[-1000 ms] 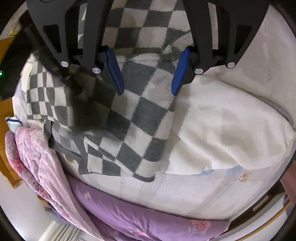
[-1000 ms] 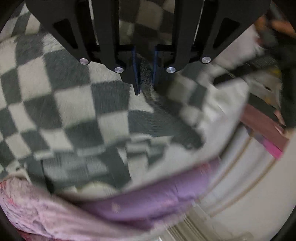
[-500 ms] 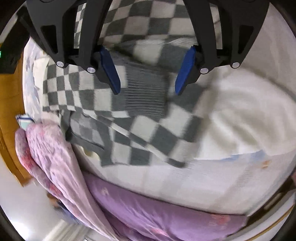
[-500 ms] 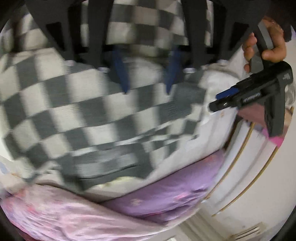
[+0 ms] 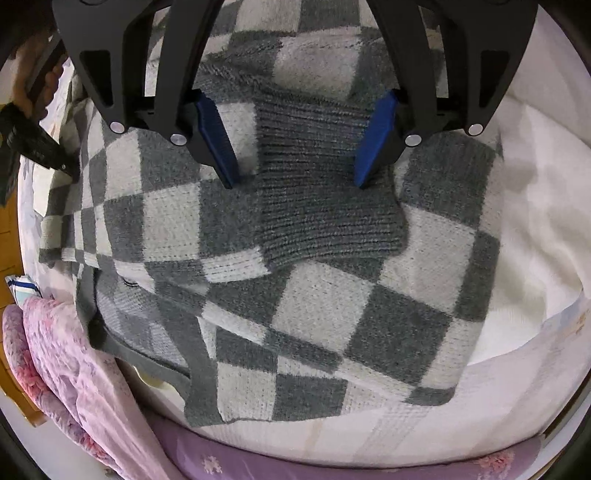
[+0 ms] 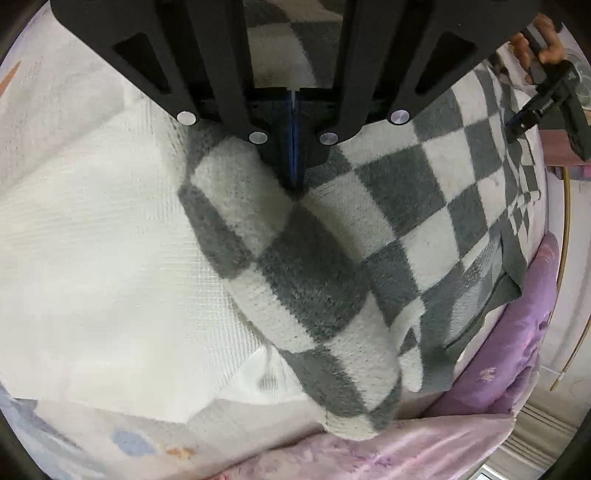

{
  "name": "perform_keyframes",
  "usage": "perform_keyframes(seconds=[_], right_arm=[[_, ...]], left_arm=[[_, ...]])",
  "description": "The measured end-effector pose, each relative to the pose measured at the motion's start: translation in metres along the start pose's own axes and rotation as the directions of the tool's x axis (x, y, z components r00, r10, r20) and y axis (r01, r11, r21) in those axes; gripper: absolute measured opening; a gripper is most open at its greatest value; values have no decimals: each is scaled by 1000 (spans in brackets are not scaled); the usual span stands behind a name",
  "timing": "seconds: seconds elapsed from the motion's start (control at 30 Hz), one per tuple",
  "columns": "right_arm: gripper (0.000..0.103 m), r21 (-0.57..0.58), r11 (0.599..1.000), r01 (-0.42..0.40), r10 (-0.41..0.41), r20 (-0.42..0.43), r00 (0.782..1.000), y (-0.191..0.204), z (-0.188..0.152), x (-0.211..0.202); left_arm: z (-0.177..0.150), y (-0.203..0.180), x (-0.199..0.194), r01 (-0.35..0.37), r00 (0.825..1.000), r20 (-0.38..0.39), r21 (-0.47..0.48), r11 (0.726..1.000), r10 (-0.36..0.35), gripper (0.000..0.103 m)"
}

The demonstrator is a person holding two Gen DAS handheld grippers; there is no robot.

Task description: Fold large clothes

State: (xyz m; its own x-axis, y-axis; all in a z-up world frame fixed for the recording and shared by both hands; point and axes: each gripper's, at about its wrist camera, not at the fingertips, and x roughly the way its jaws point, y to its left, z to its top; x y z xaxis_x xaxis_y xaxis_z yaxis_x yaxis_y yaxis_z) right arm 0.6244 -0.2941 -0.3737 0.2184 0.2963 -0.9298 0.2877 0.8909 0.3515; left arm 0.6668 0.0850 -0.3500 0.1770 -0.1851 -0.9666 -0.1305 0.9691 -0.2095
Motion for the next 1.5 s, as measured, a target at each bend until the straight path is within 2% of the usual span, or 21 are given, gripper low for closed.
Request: perform_keyframes(seconds=[0.03, 0.1, 0.2, 0.3, 0.37, 0.43, 0.47, 0.53, 0.6, 0.77, 0.87, 1.0, 1.17, 1.3, 1.4, 1.43, 1.47, 1.5], right_arm=[[0, 2, 1000, -8, 8, -10, 1000, 2, 1, -4], [6, -22, 998, -57, 57, -6, 998, 13, 6, -29], [7, -100, 991, -86, 92, 53, 994, 35, 24, -62], [10, -156, 987, -30, 48, 110, 993, 53, 63, -75], [26, -165, 986, 22, 1, 136, 991, 57, 92, -69], [32, -181, 980, 77, -53, 137, 989, 65, 114, -57], [37, -187, 976, 114, -95, 107, 990, 66, 125, -46], [37, -180, 971, 156, -146, 69, 987, 62, 138, -34], [37, -170, 968, 186, -184, 24, 983, 56, 148, -26], [38, -116, 981, 156, -169, -115, 979, 40, 159, 4], [38, -99, 978, 181, -194, -143, 970, 33, 163, 14], [38, -80, 982, 170, -184, -215, 959, 24, 163, 24], [38, -110, 980, 168, -189, -228, 955, 20, 163, 23], [38, -120, 977, 174, -199, -234, 952, 21, 160, 28], [38, -115, 977, 177, -201, -245, 949, 16, 152, 37], [38, -114, 977, 180, -203, -241, 949, 14, 149, 40], [36, -114, 978, 176, -198, -236, 951, 13, 148, 42], [33, -111, 981, 161, -183, -232, 955, 12, 146, 42]], left_arm=[[1, 0, -5, 16, 1000, -4, 2, 1000, -16, 65], [8, 5, -18, 74, 997, 2, 3, 997, -74, 65], [29, 16, -48, 132, 989, 59, 12, 991, -133, 65], [62, 33, -62, 101, 990, 103, -6, 995, -100, 67], [89, 49, -61, 8, 994, 112, -40, 999, -3, 67], [105, 57, -56, -17, 995, 100, -49, 999, 22, 67], [115, 62, -47, -49, 995, 80, -63, 997, 54, 67], [128, 67, -31, -97, 995, 17, -74, 992, 99, 67], [137, 73, -24, -131, 991, -3, -76, 989, 131, 67], [153, 82, 2, -204, 976, -90, -51, 978, 199, 69], [159, 81, 17, -205, 968, -149, -18, 979, 200, 69], [166, 85, 26, -188, 962, -204, -17, 982, 181, 69], [173, 86, 34, -202, 949, -238, 41, 979, 206, 71], [186, 83, 47, -206, 941, -269, 29, 978, 206, 74], [188, 86, 52, -195, 941, -282, 9, 981, 190, 74], [188, 89, 54, -187, 943, -281, -1, 982, 179, 71], [189, 90, 54, -171, 947, -278, -8, 985, 163, 58], [186, 96, 49, -111, 955, -278, -19, 994, 102, 44]])
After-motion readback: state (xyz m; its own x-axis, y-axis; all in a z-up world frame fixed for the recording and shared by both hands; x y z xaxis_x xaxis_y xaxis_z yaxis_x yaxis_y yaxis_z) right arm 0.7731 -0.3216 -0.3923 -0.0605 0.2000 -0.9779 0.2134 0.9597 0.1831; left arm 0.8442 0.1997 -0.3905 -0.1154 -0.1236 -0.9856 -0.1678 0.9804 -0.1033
